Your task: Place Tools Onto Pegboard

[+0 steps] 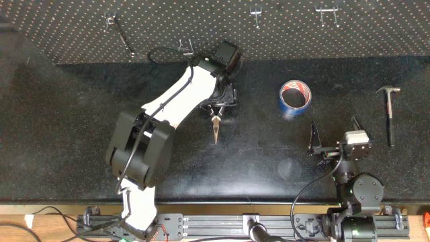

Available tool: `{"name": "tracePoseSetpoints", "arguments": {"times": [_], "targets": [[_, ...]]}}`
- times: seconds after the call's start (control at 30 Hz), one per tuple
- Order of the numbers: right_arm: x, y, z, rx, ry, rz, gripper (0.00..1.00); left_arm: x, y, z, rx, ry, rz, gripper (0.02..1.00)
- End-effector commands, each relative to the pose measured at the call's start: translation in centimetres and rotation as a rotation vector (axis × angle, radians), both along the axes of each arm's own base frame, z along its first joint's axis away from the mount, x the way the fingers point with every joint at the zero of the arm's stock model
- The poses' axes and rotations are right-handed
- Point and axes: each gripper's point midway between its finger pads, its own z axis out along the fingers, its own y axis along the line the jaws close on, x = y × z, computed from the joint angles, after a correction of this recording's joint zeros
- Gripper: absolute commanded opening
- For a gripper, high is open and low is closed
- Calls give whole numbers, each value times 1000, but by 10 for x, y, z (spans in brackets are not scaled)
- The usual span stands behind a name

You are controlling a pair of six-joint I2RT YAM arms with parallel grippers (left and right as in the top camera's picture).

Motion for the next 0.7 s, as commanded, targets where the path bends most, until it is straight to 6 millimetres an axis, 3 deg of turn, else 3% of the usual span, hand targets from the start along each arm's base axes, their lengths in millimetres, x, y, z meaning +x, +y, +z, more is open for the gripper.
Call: {"name": "tracePoseSetpoints", "arguments": {"times": [0.03, 0.13, 0.5, 0.7], "targets": [[0, 1, -1, -14, -1, 6, 978, 2, 3, -7, 31, 3, 41, 599], [0, 1, -1, -14, -2, 6, 978, 2, 3, -7, 31, 3, 39, 507], [0, 1, -1, -14, -1, 6, 978, 1, 4, -7, 33, 6, 39, 448], [0, 1, -1, -14, -2, 6, 978, 1, 4, -7, 33, 6, 39, 283]]}}
